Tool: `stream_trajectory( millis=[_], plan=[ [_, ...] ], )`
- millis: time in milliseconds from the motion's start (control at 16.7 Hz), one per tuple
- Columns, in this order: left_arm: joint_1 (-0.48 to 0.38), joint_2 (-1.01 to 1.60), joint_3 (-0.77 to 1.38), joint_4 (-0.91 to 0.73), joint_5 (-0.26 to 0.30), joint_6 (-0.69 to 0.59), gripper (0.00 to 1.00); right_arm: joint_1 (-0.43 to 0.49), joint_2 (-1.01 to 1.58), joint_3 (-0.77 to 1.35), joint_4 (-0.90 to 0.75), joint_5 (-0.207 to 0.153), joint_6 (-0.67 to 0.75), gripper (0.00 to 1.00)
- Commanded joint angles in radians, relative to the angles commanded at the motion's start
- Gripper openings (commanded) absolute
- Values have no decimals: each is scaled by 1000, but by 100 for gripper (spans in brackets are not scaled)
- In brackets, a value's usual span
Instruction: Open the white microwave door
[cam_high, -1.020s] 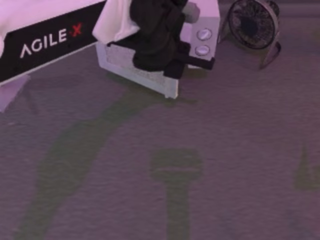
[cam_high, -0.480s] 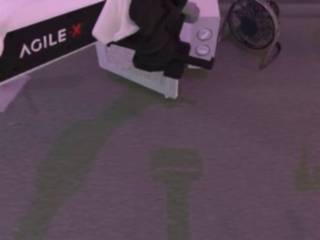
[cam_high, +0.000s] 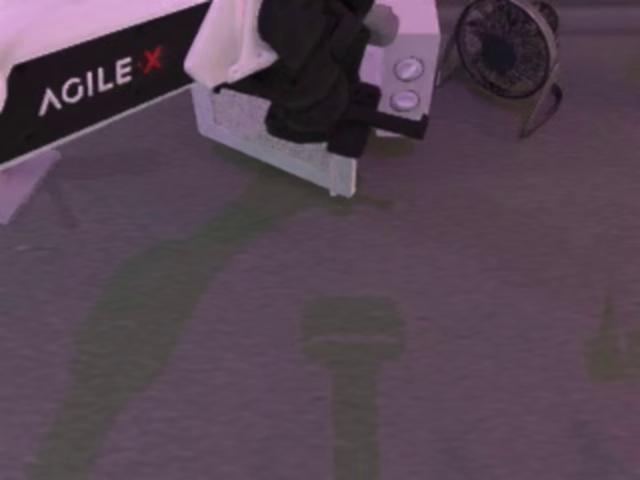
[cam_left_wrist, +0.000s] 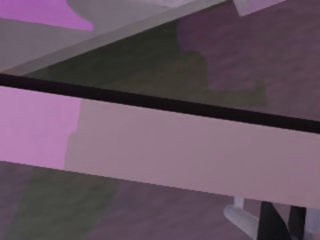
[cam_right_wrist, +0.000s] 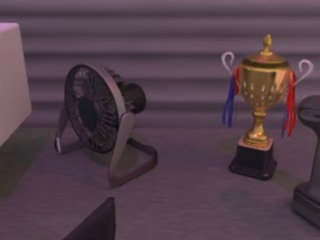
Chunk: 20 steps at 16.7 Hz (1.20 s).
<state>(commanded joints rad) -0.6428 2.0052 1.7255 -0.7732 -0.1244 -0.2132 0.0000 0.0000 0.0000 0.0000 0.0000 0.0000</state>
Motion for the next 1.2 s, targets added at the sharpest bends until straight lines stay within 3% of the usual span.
stream_trajectory(
  millis=[540,1200],
  plan=[
    [29,-85,-120,46,69,121,0,0,0,0,0,0,0,100],
    [30,-87,-122,47,70,124,0,0,0,0,0,0,0,100]
  ],
)
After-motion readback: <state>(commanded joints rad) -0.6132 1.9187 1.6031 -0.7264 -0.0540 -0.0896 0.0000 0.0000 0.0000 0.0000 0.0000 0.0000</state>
